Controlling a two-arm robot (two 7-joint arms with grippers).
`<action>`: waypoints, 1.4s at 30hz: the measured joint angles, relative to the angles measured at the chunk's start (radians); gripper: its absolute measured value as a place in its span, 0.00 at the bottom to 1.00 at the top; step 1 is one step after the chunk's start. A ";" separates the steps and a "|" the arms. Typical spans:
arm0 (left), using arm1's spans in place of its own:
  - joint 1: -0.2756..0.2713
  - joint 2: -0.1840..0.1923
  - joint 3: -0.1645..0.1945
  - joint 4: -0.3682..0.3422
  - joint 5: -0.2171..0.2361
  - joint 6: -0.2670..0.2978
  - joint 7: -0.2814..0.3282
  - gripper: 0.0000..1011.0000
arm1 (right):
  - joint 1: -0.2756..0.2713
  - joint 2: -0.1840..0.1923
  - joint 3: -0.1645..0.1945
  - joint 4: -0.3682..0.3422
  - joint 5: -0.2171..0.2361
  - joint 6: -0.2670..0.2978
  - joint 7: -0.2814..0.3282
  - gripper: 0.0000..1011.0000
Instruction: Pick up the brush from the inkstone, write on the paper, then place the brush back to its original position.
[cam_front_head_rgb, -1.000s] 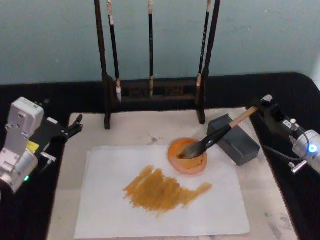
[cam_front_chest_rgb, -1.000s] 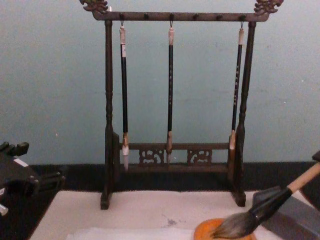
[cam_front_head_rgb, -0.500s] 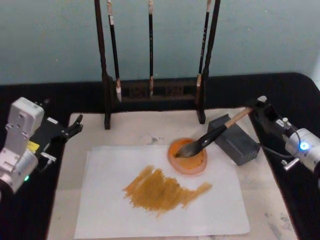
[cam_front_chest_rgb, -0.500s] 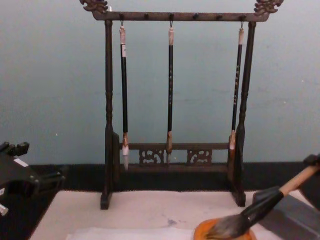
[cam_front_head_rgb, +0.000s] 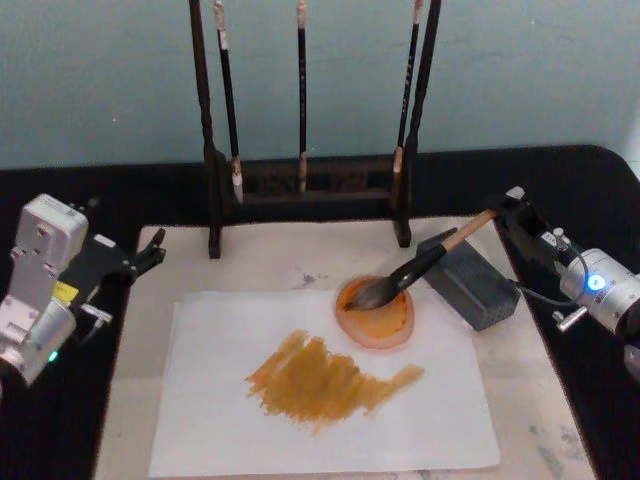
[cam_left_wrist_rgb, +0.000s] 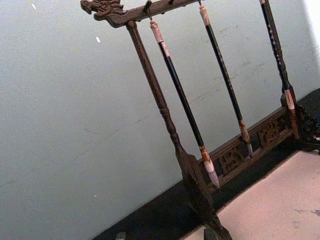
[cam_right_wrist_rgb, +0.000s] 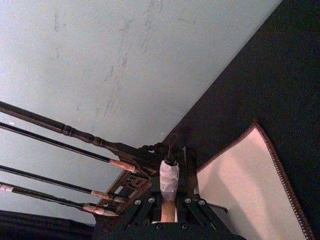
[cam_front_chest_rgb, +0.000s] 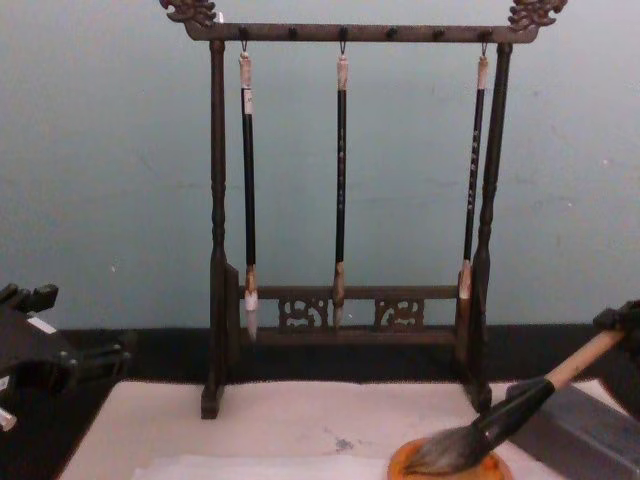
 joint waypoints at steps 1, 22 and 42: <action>0.000 0.000 0.000 0.000 0.000 0.000 0.000 1.00 | 0.002 0.000 -0.002 0.002 0.001 -0.001 0.000 0.15; 0.000 0.000 0.000 0.000 0.000 0.000 0.000 1.00 | 0.012 0.003 -0.015 0.009 0.008 -0.012 -0.002 0.23; 0.000 0.000 0.000 0.000 0.000 0.000 0.000 1.00 | 0.010 0.003 -0.013 0.007 0.007 -0.010 0.000 0.86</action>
